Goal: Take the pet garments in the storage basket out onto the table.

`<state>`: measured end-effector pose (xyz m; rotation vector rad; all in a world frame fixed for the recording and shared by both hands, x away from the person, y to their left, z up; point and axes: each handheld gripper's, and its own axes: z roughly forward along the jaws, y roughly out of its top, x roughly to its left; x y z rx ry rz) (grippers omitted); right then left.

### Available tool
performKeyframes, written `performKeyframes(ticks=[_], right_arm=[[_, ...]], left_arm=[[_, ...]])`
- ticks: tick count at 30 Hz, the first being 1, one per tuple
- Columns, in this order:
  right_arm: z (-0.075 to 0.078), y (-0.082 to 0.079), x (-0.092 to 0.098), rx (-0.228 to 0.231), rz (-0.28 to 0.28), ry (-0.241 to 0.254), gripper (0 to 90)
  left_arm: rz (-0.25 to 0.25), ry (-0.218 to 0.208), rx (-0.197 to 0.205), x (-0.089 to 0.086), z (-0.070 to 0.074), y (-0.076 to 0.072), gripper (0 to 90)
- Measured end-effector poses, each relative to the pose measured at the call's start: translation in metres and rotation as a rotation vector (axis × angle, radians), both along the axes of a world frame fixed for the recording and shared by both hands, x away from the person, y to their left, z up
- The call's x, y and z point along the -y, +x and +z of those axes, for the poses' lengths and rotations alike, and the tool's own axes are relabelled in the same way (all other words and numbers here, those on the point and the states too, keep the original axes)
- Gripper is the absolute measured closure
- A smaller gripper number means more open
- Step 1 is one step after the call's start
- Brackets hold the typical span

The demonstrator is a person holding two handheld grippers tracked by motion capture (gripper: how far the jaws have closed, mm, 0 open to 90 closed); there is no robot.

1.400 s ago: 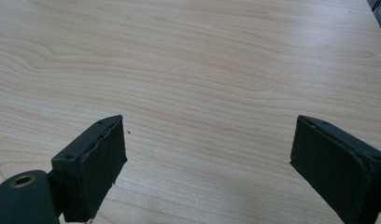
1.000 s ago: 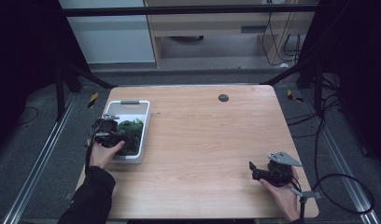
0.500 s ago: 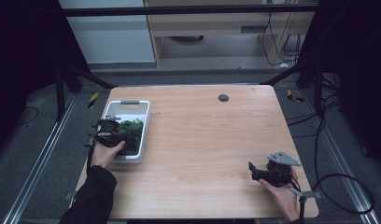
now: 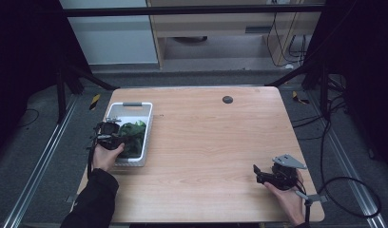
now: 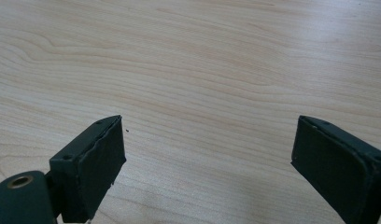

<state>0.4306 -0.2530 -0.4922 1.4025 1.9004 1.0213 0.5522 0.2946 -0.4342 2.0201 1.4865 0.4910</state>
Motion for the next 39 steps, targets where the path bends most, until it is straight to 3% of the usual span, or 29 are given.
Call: performKeyframes(ticks=[7,14,39], right_arm=[[-0.001,0.000,0.000,-0.002,-0.001,-0.003,9.6],[-0.001,0.000,0.000,-0.006,-0.003,0.001,9.6],[0.000,0.000,0.001,0.013,-0.005,-0.009,9.5]], left_arm=[[-0.007,-0.001,0.025,-0.001,0.007,-0.006,76.4],[-0.019,-0.017,0.063,-0.005,0.023,-0.014,77.5],[-0.065,-0.010,0.148,-0.012,0.071,-0.035,77.7]])
